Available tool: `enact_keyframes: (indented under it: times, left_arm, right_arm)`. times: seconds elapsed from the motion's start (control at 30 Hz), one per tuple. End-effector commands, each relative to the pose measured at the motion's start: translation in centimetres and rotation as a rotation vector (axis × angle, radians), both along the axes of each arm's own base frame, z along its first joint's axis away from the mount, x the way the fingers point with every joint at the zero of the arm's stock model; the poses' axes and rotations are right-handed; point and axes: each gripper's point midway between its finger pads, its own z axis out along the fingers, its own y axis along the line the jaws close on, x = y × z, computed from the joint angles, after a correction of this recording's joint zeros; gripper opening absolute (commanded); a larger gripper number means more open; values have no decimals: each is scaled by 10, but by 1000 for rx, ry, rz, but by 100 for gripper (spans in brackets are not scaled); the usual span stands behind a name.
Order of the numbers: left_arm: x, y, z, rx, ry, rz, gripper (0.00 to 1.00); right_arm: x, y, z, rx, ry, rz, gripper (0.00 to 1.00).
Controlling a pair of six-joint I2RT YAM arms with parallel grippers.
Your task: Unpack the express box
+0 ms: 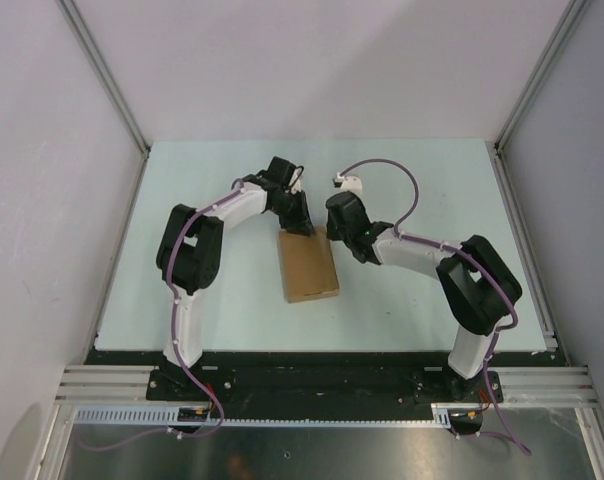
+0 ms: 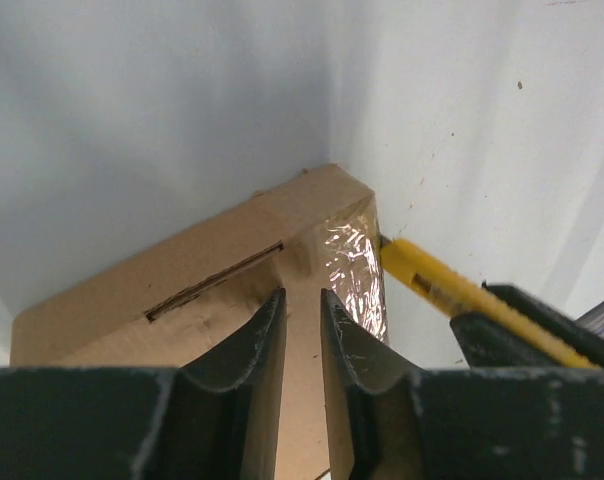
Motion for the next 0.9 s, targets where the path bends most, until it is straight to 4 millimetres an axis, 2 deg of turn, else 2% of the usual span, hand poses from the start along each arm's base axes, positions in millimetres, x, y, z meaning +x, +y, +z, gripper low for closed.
enact_keyframes:
  times: [0.0, 0.03, 0.13, 0.3, 0.47, 0.67, 0.87]
  left_arm:
    - [-4, -1, 22, -6, -14, -37, 25]
    - [-4, -2, 21, -9, -12, -41, 26]
    - [1, -5, 27, -25, -27, -46, 27]
    - [15, -10, 43, -42, -74, -42, 29]
    - [27, -13, 48, -55, -86, -17, 30]
    - [40, -10, 23, -8, -54, 46, 21]
    - [40, -2, 4, 48, -47, 59, 18]
  right_arm:
    - [41, 22, 31, 115, -105, 57, 0]
    - [44, 23, 25, 106, -101, 62, 0]
    - [50, 25, 26, 95, -111, 75, 0]
    - [41, 30, 20, 64, -88, 91, 0]
    - [32, 31, 20, 25, -81, 103, 0]
    - [26, 31, 16, -26, -86, 121, 0]
    - [27, 31, 16, -35, -94, 125, 0]
